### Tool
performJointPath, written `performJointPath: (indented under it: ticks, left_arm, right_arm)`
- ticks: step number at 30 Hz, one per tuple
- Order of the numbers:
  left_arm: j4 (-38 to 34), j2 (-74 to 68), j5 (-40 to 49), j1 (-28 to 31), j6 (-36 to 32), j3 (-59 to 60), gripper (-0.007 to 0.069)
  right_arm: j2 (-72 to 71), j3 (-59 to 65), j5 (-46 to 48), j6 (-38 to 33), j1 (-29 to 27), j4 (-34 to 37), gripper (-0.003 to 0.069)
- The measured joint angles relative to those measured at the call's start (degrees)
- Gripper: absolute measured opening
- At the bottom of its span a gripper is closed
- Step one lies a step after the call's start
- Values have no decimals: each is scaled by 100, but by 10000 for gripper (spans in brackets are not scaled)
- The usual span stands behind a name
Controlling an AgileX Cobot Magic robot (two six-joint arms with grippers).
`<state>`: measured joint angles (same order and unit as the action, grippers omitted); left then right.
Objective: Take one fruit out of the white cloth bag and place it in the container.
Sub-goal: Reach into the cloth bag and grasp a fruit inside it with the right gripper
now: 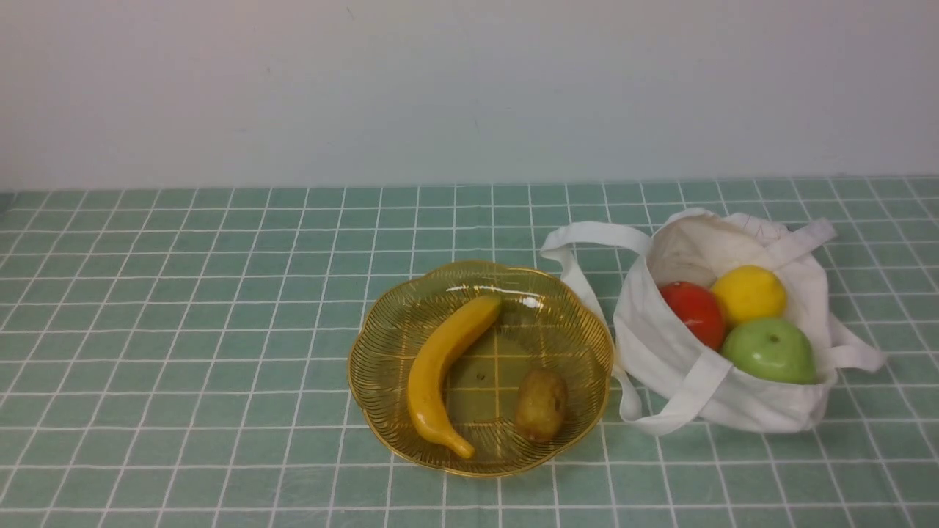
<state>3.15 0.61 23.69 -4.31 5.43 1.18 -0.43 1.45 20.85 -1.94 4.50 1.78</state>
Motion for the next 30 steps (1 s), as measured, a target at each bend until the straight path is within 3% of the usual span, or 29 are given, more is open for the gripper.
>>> performJointPath:
  ticks: [6, 9, 19, 26, 30]
  left_arm:
    - [0, 0, 0, 0, 0, 0, -8]
    - [0, 0, 0, 0, 0, 0, -8]
    - [0, 0, 0, 0, 0, 0, -8]
    - [0, 0, 0, 0, 0, 0, -8]
    - [0, 0, 0, 0, 0, 0, -8]
  right_arm:
    - [0, 0, -75, 0, 0, 91, -15]
    - [0, 24, -346, 42, 0, 569, -15]
    - [0, 24, -713, 862, 0, 3844, -15]
    - [0, 24, -886, 854, 0, 4240, -15]
    - [40, -488, -877, 397, 0, 4090, -15]
